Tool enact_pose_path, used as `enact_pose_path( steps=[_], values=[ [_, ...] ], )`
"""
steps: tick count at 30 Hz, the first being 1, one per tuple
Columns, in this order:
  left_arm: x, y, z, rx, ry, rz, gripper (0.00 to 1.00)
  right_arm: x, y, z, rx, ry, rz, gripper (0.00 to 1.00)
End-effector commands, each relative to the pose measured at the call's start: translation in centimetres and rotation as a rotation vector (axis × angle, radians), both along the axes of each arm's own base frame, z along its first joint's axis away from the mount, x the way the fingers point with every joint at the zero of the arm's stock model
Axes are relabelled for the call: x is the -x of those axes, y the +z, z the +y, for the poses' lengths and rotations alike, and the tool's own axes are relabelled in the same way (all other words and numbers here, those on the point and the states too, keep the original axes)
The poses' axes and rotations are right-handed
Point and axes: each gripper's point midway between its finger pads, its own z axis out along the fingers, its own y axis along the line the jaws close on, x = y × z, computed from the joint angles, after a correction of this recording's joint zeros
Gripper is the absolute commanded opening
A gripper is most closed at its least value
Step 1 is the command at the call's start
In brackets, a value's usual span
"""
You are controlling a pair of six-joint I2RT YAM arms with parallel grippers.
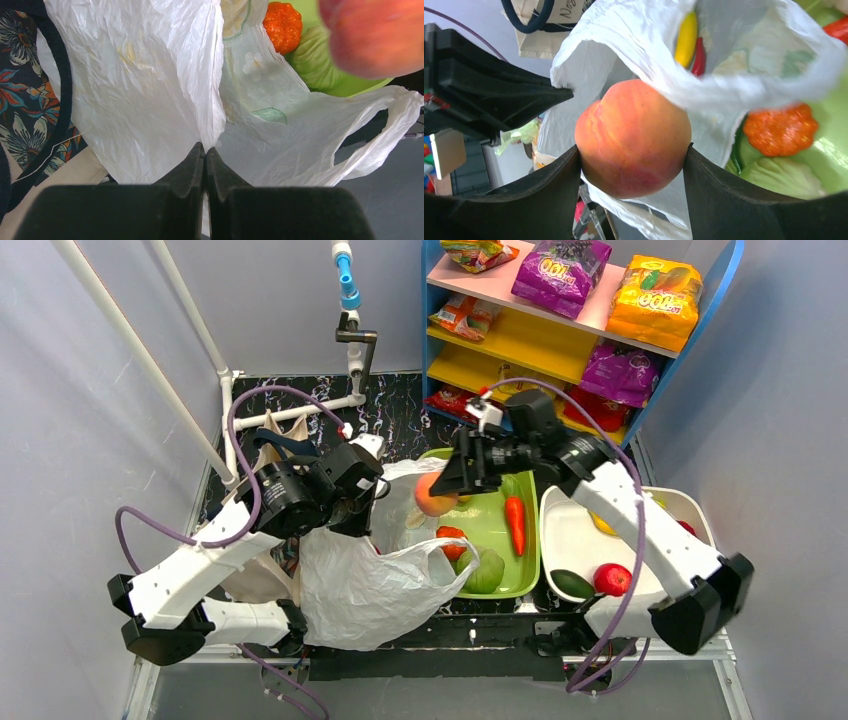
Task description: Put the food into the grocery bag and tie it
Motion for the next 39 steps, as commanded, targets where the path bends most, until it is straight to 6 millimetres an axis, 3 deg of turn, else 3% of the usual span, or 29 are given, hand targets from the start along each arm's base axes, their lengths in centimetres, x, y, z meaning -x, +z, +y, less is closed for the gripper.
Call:
enact_pose_path(
  steps=[1,7,11,13,15,16,18,28,33,39],
  values=[
    [0.6,1.0,1.4,0.012,0.017,-0.024,0.00,-0.4,3.0,4.4,-0.039,0.078,-0.109,0.09],
    [0.9,1.0,2.8,0.007,0.051,-0.039,0.00,0.7,2.3,8.2,-0.006,0.182,-0.112,0.15],
    [1.0,1.1,3.6,0.000,0.071,-0.049,0.00,0.7,2.0,9.5,0.012,0.205,-0.109,0.25],
    [1.1,1.2,3.8,0.006,0.080,-0.057,0.00,0.7,2.1,10.1,0.009,0.217,-0.110,0.38],
    [1.1,1.2,3.9,0.006,0.083,-0.060,0.00,0.7,2.1,10.5,0.009,0.226,-0.110,0.61],
    [1.0,1.1,3.9,0.004,0.084,-0.059,0.00,0.7,2.0,10.7,0.012,0.232,-0.111,0.68],
    [1.0,1.1,3.9,0.003,0.085,-0.059,0.00,0.7,2.0,10.8,0.019,0.237,-0.116,0.74],
    [0.5,1.9,3.3,0.017,0.086,-0.077,0.00,1.4,0.4,11.4,0.061,0.268,-0.099,0.83],
    [-0.1,2.8,2.3,0.026,0.072,-0.087,0.00,2.1,-0.4,12.8,0.058,0.311,-0.079,0.85],
    [-0.4,3.0,2.1,0.016,0.062,-0.094,0.00,2.4,0.2,13.8,0.035,0.347,-0.082,0.87]
  ],
)
